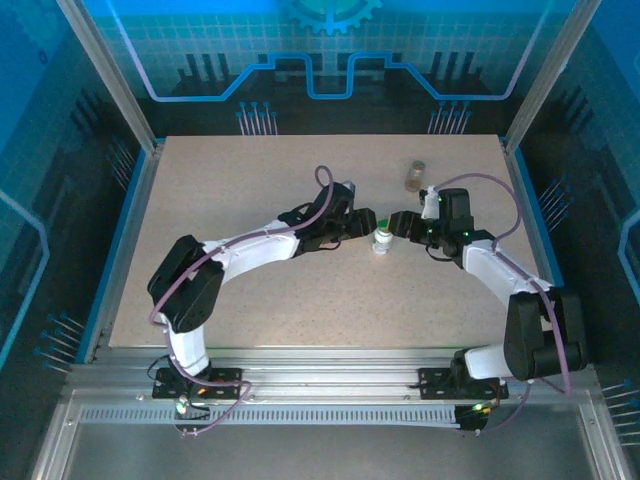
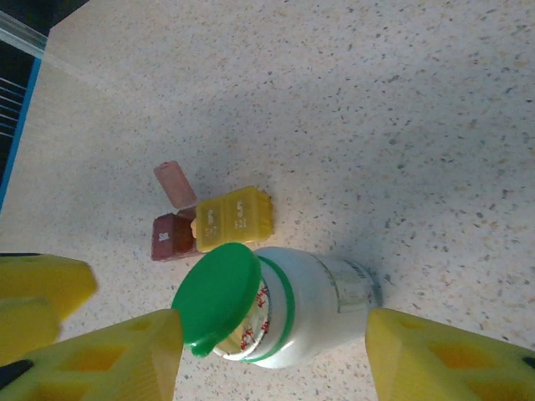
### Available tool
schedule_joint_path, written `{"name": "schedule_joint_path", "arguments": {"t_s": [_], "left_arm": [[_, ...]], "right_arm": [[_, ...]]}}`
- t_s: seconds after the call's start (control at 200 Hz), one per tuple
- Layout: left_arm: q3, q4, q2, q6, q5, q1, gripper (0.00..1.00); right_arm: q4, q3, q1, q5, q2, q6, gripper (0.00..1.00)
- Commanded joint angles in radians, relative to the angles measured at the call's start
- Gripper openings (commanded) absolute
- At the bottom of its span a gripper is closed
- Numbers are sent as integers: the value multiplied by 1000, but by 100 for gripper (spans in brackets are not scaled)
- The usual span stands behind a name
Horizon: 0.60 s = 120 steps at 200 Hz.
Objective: Sort the pills into containers
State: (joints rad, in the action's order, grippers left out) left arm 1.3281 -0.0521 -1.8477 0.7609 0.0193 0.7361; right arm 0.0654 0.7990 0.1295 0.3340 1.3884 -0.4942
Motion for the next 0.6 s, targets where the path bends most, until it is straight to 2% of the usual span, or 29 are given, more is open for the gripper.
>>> {"name": "schedule_joint_path", "arguments": {"t_s": [0.0, 0.255, 0.42, 0.595], "left_arm": [[60, -16, -32, -3, -24, 5, 54], [108, -6, -120, -11, -38, 9, 52], [95, 11, -142, -5, -33, 8, 48], [81, 31, -148, 9, -71, 13, 48]], "right_arm": [[-49, 33, -11, 51, 9, -16, 60], [-74, 13, -13, 43, 39, -8, 56], [-93, -10, -14, 52, 58, -6, 53], [-116, -54, -14, 59, 46, -3, 49]]}}
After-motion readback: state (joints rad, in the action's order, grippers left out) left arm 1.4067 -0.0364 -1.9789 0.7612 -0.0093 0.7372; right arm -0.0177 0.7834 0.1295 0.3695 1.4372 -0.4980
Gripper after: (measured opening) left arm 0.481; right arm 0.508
